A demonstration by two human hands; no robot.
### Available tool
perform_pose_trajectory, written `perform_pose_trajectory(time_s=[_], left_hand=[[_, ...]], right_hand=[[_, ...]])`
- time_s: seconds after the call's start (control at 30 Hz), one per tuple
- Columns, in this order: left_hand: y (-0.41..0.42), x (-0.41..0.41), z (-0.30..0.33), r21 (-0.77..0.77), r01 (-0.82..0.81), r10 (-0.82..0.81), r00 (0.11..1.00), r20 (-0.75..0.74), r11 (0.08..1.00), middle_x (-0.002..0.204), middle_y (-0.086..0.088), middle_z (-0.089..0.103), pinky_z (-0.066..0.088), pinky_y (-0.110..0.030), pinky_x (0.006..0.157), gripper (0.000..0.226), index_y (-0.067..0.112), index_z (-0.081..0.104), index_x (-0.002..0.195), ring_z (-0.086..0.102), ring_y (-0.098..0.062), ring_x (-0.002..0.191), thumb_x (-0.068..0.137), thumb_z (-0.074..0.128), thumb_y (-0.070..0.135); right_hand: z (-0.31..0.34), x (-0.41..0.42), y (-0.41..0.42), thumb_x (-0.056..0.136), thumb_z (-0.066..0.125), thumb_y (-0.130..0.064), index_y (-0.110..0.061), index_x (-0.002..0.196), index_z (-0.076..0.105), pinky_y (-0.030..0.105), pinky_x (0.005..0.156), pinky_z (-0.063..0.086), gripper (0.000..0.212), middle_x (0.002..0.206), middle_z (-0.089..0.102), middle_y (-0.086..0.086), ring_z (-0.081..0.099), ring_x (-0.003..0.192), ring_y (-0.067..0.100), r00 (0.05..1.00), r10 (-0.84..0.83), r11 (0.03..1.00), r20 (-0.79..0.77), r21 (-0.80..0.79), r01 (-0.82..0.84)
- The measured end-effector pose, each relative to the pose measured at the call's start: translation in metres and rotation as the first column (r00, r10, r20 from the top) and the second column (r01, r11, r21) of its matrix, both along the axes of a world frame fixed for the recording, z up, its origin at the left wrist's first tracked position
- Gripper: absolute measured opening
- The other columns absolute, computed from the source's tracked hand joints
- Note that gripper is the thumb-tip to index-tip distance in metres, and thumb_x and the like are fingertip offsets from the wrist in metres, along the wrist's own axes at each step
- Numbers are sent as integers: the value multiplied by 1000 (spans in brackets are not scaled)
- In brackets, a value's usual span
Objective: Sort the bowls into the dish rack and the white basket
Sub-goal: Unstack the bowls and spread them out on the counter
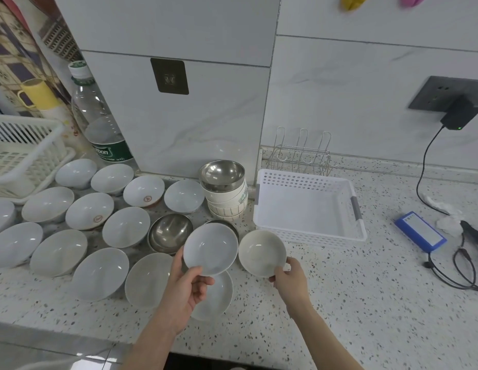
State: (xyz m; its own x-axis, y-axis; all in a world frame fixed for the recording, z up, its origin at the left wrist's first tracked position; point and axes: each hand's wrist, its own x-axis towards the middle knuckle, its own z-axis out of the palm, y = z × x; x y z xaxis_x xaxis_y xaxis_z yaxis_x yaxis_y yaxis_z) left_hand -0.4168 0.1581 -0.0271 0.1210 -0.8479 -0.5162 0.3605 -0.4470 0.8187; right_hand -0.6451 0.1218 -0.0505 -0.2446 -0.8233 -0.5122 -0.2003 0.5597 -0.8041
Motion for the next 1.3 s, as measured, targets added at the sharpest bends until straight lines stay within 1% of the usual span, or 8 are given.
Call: perform_pose_trajectory(time_s=[0.27,0.47,0.63,0.83,0.93,1.07,1.2,1.3], left_hand=[[4,-8,0,-9,30,-30,1000,8,1000,68,-19,67,46,-22,42,50,48,52,125,54,-13,46,99,49,6],[10,-8,0,-13,59,-59,998,36,998,69,-20,66,44,-22,42,54,46,47,133,54,-13,47,98,49,5],[17,-8,1,-12,144,-142,985,102,989,69,-23,67,42,-23,42,57,48,44,134,54,-14,47,97,50,5],[23,-21,2,7,314,-310,933,184,949,70,-24,70,42,-26,42,61,53,40,132,54,-17,45,95,51,5],[27,-33,1,15,383,-379,906,190,924,72,-24,71,43,-27,44,62,59,41,126,57,-17,47,95,50,7],[34,-46,-2,25,437,-433,879,202,899,71,-22,72,43,-27,45,61,64,40,117,59,-17,50,94,49,8],[43,-56,-5,47,493,-489,838,242,869,73,-15,74,40,-22,44,59,71,33,114,54,-12,46,96,50,17],[49,-62,-10,87,519,-518,799,305,850,76,-7,76,41,-20,43,63,70,19,127,49,-9,42,98,55,27]], right_hand=[[-3,2,5,94,57,-24,-24,122,50,27,57,44,28,82,73,10,60,65,14,987,-112,994,119,-5,113],[-5,-1,6,94,59,-29,-17,132,49,26,57,42,41,95,71,13,57,64,12,986,-90,996,140,0,91],[1,-14,16,88,61,-52,-24,128,50,36,80,46,50,99,64,1,61,91,14,993,-108,993,56,-40,110],[20,-24,41,94,56,-45,-29,100,69,27,58,40,22,59,64,0,46,47,1,991,55,988,120,-151,-37],[25,-22,53,96,57,-38,-27,98,72,23,55,40,19,62,68,0,53,49,1,971,200,966,132,-190,-174],[23,-21,62,80,65,-36,-21,97,72,18,48,36,24,52,58,-5,46,46,4,966,202,966,161,-196,-169],[15,-30,66,67,60,-25,-21,95,71,30,55,36,30,56,54,9,44,54,16,979,184,971,88,-171,-167],[11,-37,69,64,59,-22,-21,93,72,23,50,38,32,51,57,3,48,47,9,981,188,973,42,-143,-181]])
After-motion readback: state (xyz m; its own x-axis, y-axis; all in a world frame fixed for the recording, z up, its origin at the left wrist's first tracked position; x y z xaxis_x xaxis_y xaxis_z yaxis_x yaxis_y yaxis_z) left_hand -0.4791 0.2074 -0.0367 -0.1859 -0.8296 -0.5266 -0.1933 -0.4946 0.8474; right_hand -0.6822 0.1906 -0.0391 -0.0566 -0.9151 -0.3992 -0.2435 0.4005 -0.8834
